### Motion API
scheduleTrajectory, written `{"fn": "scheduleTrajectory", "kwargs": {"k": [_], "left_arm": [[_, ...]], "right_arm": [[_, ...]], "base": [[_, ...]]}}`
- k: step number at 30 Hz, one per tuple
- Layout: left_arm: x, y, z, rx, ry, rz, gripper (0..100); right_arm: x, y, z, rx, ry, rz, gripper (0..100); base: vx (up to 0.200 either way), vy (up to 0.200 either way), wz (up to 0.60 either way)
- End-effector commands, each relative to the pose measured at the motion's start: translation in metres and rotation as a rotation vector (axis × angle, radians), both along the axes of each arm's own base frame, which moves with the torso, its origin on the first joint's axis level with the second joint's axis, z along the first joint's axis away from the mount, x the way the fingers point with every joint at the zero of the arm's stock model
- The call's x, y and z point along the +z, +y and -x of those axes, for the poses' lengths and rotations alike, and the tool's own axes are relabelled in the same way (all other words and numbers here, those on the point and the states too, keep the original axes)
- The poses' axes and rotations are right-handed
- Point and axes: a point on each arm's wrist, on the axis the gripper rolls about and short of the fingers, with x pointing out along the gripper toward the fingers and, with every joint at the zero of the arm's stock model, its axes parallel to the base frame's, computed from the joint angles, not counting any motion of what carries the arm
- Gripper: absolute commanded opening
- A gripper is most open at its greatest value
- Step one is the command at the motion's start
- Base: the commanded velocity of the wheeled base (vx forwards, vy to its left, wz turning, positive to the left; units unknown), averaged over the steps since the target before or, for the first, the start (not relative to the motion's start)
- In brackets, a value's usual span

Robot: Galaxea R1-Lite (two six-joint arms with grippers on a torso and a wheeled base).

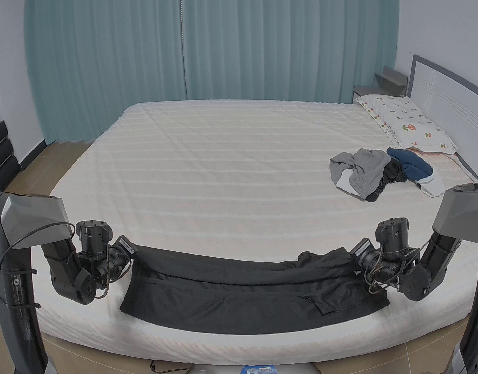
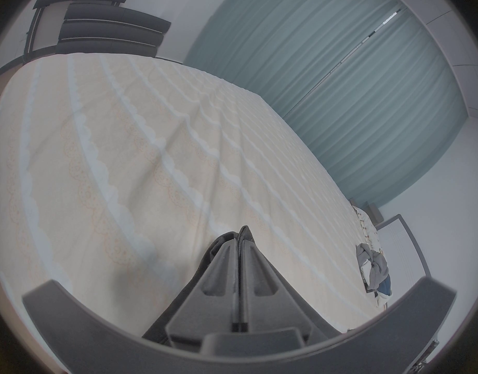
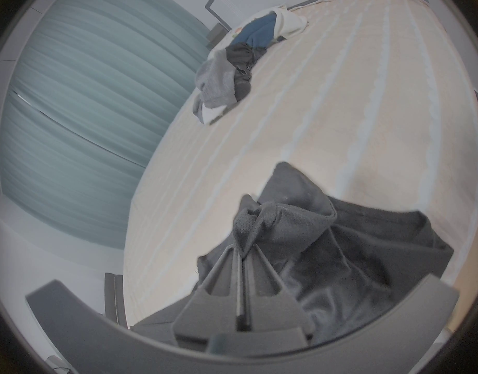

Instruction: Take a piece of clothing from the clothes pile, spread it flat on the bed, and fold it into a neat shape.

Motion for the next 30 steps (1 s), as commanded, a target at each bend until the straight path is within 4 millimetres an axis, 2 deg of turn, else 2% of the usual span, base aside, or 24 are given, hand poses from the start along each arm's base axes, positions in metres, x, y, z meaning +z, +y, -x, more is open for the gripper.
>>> {"fn": "scheduleTrajectory", "kwargs": {"k": [1, 4, 6, 7, 9, 15, 24, 26, 30], "left_arm": [[0.004, 0.004, -0.006, 0.023, -0.03, -0.005, 0], [0.013, 0.005, -0.016, 0.033, -0.079, -0.01, 0], [0.014, 0.004, -0.018, 0.031, -0.09, -0.01, 0], [0.021, 0.002, -0.028, 0.031, -0.133, -0.012, 0], [0.027, 0.001, -0.035, 0.038, -0.167, -0.014, 0], [0.037, 0.001, -0.048, 0.071, -0.225, -0.026, 0], [0.034, 0.001, -0.044, 0.064, -0.201, -0.039, 0], [0.03, 0.001, -0.038, 0.052, -0.181, -0.068, 0], [0.018, 0.002, -0.023, 0.016, -0.112, -0.136, 0]], "right_arm": [[0.021, -0.005, -0.022, -0.013, -0.113, 0.009, 0], [0.03, -0.009, -0.038, -0.01, -0.175, 0.045, 0], [0.031, -0.01, -0.041, -0.012, -0.183, 0.051, 0], [0.035, -0.01, -0.049, -0.006, -0.214, 0.069, 0], [0.036, -0.01, -0.056, -0.006, -0.239, 0.076, 0], [0.035, -0.009, -0.067, 0.012, -0.283, 0.096, 0], [0.022, -0.011, -0.076, 0.006, -0.337, 0.096, 0], [0.021, -0.013, -0.073, 0.012, -0.339, 0.102, 0], [0.015, -0.019, -0.056, 0.047, -0.287, 0.176, 0]], "base": [[0.0, 0.0, 0.0], [0.0, 0.0, 0.0], [0.0, 0.0, 0.0], [0.0, 0.0, 0.0], [0.0, 0.0, 0.0], [0.0, 0.0, 0.0], [0.0, 0.0, 0.0], [0.0, 0.0, 0.0], [0.0, 0.0, 0.0]]}}
